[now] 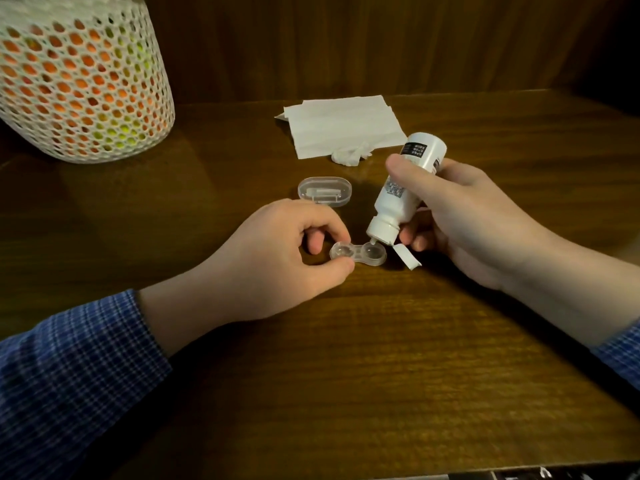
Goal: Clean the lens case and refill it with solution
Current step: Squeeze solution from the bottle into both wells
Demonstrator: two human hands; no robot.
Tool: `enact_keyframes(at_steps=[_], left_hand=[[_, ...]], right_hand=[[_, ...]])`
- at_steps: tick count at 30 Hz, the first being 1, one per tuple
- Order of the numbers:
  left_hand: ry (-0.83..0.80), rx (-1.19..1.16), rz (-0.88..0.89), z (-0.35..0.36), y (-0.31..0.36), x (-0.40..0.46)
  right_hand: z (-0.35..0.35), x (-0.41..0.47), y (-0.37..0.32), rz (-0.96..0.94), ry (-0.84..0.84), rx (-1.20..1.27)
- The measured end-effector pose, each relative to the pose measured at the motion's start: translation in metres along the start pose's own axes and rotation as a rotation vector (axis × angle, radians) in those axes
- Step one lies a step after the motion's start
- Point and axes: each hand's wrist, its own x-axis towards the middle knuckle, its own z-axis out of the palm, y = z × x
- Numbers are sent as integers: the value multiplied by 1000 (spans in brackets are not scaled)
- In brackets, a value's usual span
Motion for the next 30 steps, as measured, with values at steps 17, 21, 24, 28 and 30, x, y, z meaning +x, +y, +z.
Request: enact_keyframes(at_steps=[17, 21, 24, 28, 30], left_hand=[[-28, 53, -30, -1, 4, 2], [-21, 53, -23, -1, 5, 1], [-20, 39, -26, -2, 4, 1], [-20, 37, -16, -2, 3, 1], [-18, 34, -14, -2, 3, 1]], right_hand=[[-4, 3, 6, -95, -90, 23], [-5, 2, 5, -101, -97, 27], [-4, 1, 4, -111, -109, 18], [-4, 0, 3, -104, -111, 6], [-4, 0, 3, -102, -109, 4]])
